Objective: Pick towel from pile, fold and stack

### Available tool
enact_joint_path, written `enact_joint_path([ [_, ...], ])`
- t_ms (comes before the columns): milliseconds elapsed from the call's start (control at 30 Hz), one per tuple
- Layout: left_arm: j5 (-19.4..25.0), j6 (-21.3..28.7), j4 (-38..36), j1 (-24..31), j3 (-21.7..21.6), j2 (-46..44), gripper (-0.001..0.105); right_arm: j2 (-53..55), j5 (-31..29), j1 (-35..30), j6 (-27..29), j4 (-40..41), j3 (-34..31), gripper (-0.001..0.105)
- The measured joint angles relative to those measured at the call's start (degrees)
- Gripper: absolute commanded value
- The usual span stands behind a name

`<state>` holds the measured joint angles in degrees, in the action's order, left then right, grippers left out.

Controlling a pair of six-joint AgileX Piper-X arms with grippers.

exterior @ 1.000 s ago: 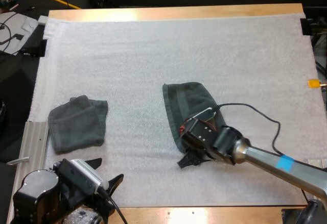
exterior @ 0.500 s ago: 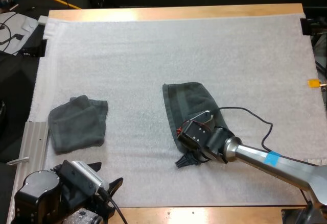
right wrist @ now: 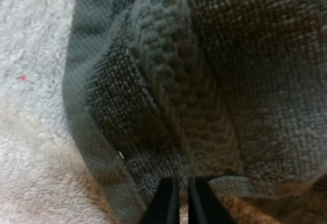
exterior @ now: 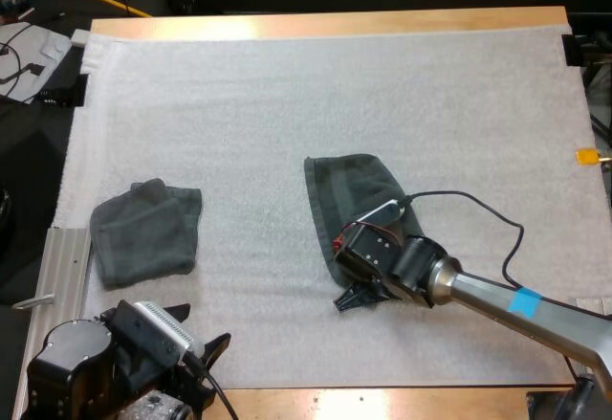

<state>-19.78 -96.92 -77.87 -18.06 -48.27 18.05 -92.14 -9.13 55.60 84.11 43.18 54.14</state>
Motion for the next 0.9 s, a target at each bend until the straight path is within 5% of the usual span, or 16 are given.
enact_joint_path([
  [133, -0.12, 0.0, 0.0, 0.0, 0.0, 0.0, 0.062, 1.4, -1.01, 0.29, 0.29, 1.36, 0.41, 0.005],
  [333, -0.12, 0.0, 1.0, 0.0, 0.0, 0.0, 0.062, 2.81, -0.28, 0.29, -0.63, 2.05, 0.28, 0.043],
  [900, -0.12, 0.0, 1.75, 0.0, 0.0, 0.0, 0.062, -1.18, 3.82, 0.29, -3.22, -1.46, -3.34, 0.041],
])
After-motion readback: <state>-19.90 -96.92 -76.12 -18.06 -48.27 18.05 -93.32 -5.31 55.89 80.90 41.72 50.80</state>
